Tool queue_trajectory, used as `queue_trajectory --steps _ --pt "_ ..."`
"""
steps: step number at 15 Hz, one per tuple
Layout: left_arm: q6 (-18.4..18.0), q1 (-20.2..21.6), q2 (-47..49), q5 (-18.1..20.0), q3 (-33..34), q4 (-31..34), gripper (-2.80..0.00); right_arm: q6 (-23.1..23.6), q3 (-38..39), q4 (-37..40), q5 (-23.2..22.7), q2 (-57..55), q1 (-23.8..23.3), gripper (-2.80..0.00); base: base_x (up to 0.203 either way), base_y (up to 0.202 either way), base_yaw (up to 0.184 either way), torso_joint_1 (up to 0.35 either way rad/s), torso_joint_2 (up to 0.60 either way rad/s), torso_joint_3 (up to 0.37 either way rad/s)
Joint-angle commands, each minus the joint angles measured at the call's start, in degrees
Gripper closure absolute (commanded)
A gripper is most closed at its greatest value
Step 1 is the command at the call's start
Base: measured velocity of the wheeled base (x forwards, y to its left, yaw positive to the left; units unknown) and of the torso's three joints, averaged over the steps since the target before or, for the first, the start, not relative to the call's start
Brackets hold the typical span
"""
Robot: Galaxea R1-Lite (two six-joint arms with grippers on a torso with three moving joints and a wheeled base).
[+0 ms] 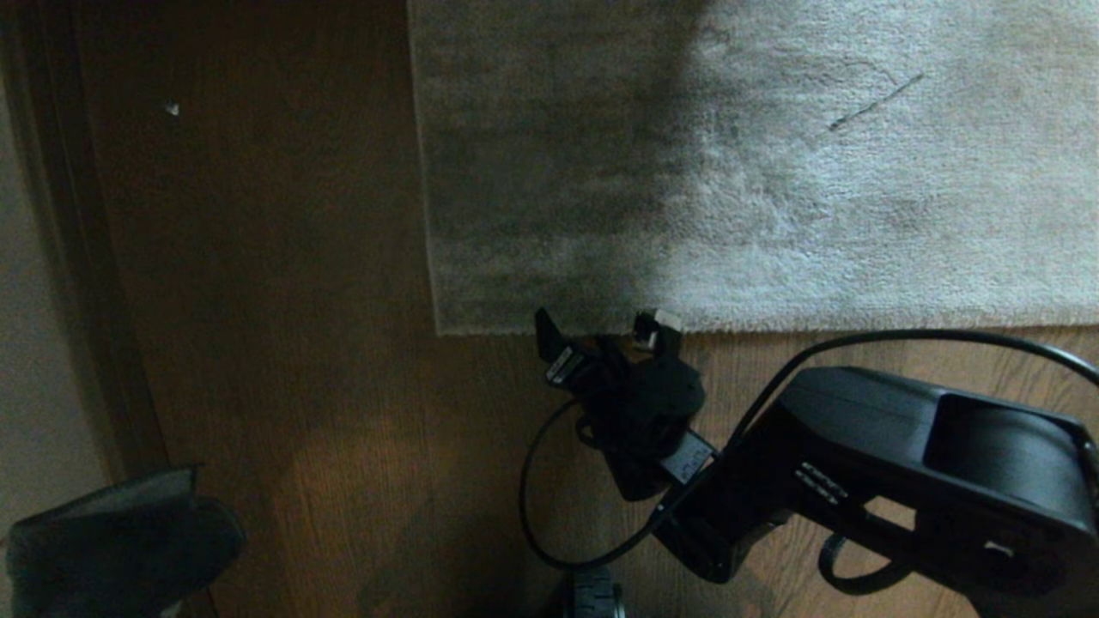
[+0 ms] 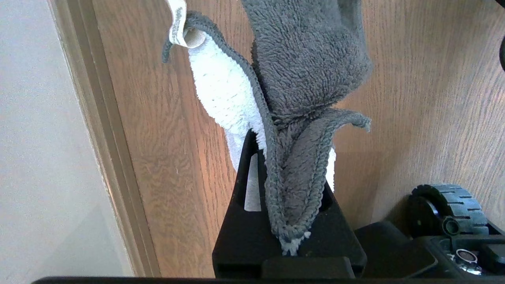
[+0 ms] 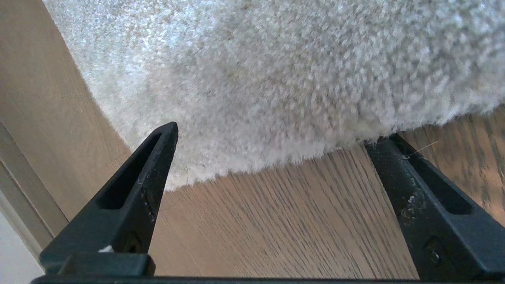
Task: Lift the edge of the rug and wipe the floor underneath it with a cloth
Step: Lift up the carpet
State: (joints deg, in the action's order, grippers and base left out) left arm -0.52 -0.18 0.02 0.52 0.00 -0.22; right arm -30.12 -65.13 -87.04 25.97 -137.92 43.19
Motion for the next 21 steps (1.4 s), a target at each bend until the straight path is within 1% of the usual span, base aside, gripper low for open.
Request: queue_trajectory --steps 1,3,7,9,12,19,21 --pt "0.00 0.01 -0.02 0.00 0.00 -0.04 0.00 -0.02 -0.07 -2.91 0.14 0.55 0.05 -2.80 0.000 0.000 0.000 0.000 0.00 0.000" --pt "0.00 0.01 -0.02 0.00 0.00 -0.04 0.00 0.23 0.86 -2.91 0.14 1.82 0.31 -2.80 0.000 0.000 0.000 0.000 0.00 0.000" --pt "0.00 0.01 -0.02 0.00 0.00 -0.04 0.00 1.12 5.41 -2.91 -0.12 5.35 0.64 -2.80 0.000 0.000 0.000 0.000 0.00 0.000" --pt "0.00 0.01 -0.02 0.00 0.00 -0.04 0.00 0.82 9.00 -2.91 -0.22 7.58 2.09 -2.80 0.000 0.000 0.000 0.000 0.00 0.000" --pt "0.00 0.01 -0.02 0.00 0.00 -0.04 0.00 0.82 13.81 -2.91 -0.23 10.55 5.75 -2.80 0.000 0.000 0.000 0.000 0.00 0.000" --pt "0.00 0.01 -0.02 0.00 0.00 -0.04 0.00 1.03 13.84 -2.91 -0.15 11.05 5.85 -2.80 0.000 0.000 0.000 0.000 0.00 0.000" --pt "0.00 0.01 -0.02 0.00 0.00 -0.04 0.00 0.89 13.99 -2.91 -0.13 9.70 5.95 -2.80 0.000 0.000 0.000 0.000 0.00 0.000"
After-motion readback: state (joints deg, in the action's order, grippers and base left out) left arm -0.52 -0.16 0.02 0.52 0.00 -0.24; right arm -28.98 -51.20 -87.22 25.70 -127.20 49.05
